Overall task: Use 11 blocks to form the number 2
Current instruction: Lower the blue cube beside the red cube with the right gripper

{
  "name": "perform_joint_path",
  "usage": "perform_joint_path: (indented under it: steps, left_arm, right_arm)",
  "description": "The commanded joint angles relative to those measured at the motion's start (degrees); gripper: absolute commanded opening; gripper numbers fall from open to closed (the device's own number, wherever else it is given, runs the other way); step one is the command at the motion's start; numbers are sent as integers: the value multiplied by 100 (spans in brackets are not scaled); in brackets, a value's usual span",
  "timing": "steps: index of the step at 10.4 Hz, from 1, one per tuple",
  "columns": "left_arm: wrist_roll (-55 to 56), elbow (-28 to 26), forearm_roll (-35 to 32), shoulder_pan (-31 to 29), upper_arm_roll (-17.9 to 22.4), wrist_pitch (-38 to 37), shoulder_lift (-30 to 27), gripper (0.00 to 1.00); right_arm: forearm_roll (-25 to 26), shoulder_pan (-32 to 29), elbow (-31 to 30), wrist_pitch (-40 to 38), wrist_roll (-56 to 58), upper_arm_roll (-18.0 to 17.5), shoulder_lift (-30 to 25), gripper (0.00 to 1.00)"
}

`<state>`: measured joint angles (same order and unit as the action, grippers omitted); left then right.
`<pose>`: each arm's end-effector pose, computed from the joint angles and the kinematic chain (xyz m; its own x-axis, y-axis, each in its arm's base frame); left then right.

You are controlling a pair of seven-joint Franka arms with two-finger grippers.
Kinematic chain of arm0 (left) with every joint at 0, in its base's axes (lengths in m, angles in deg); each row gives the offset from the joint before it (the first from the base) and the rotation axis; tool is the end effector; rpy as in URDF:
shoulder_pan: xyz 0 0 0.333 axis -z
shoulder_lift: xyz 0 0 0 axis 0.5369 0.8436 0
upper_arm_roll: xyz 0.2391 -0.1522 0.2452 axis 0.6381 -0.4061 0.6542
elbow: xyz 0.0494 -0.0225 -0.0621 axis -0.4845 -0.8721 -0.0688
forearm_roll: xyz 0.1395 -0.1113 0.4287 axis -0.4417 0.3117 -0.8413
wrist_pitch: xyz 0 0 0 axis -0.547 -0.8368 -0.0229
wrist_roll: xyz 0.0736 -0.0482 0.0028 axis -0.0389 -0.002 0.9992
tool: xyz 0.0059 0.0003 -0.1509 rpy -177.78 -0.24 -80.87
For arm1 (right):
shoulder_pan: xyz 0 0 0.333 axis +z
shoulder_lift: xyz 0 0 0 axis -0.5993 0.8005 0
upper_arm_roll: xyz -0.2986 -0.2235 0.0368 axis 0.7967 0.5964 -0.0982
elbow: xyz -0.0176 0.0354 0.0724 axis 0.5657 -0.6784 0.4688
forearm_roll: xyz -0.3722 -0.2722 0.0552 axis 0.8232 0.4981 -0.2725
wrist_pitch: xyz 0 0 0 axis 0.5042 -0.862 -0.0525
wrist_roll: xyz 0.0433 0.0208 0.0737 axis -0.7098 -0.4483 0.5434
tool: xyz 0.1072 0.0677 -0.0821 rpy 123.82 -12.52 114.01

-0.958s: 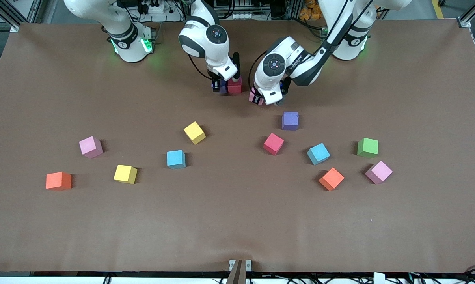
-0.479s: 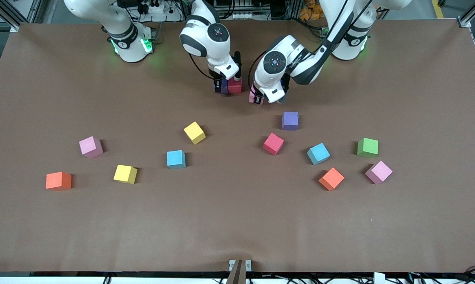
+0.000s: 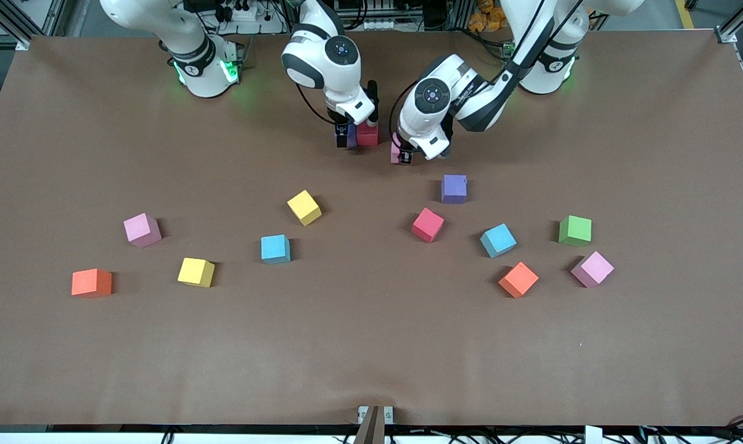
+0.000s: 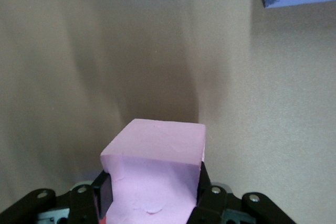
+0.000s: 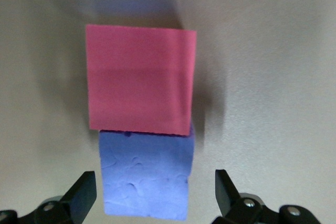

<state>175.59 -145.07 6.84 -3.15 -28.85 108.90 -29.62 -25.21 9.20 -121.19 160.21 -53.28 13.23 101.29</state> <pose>0.3485 -0.4828 0.1748 0.0604 0.9885 -0.1385 0.9722 -0.0897 -0.2162 0.2693 0.4929 0.1600 -0.0323 0.9957 -0.0869 0.9982 0.0277 -0.0535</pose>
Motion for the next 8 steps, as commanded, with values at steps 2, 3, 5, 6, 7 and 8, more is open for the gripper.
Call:
perform_joint_path:
  steps: [2,3,5,6,7,8]
  left_arm:
    - [462,-135,138,21,-89,196,-177,27]
    - [575,-170,138,90,-89,257,-151,27]
    - [848,-179,138,188,-89,275,-168,27]
    - [997,-170,138,275,-98,327,-168,27]
    - [1216,-187,138,467,-98,354,-185,27]
    - [1314,-214,138,521,-98,363,-194,27]
  right_arm:
    - [154,-154,15,-306,-135,37,-382,100]
    - [154,-242,15,-412,-109,37,-496,100]
    - [145,-496,15,-631,-109,37,-742,100]
    - [145,-637,23,-720,-109,37,-839,100]
    - [136,-743,32,-755,-118,54,-884,100]
    - [119,-866,76,-764,-135,185,-936,100]
